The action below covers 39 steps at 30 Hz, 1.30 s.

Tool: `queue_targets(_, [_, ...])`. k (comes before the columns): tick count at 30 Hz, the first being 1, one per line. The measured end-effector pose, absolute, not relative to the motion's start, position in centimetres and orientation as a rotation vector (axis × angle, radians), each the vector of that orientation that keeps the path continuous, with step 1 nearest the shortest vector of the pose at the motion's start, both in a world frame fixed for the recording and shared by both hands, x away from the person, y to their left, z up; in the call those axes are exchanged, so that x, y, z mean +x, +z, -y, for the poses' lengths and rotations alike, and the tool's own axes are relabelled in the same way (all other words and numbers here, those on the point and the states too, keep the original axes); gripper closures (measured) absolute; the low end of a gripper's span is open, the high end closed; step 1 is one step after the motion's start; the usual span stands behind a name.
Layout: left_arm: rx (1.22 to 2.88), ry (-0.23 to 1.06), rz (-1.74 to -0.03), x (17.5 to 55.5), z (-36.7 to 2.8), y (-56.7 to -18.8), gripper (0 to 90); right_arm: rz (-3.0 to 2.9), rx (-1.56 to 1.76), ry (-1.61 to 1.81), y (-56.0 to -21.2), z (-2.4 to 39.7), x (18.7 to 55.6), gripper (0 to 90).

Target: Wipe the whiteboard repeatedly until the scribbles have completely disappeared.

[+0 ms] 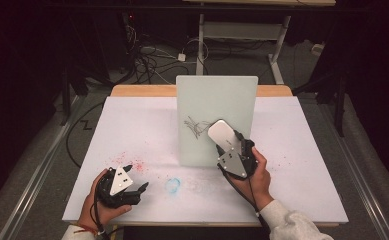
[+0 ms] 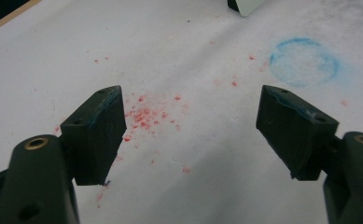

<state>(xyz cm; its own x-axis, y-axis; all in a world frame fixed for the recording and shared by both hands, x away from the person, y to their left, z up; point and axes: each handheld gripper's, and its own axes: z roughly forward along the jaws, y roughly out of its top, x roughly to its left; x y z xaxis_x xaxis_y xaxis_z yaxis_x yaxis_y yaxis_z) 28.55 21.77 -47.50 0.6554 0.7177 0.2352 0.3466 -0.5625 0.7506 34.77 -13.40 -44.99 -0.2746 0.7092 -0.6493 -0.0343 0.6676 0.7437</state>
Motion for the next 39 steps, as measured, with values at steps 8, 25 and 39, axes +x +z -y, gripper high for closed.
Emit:
queue_targets(8, [2.183, 0.696, -0.821, 28.5, -21.6, -47.5, 23.1, -1.697, 0.591, 0.817, -44.7, 13.5, 34.9, 30.9])
queue_targets(25, [2.193, 0.681, -0.817, 28.6, -21.4, -47.7, 23.1, -1.745, 0.462, 0.777, -46.6, 8.6, 34.3, 30.9])
queue_targets(39, [2.196, 0.681, -0.819, 28.5, -21.5, -47.8, 23.1, -1.764, 0.425, 0.77, -47.0, 6.3, 34.3, 30.9])
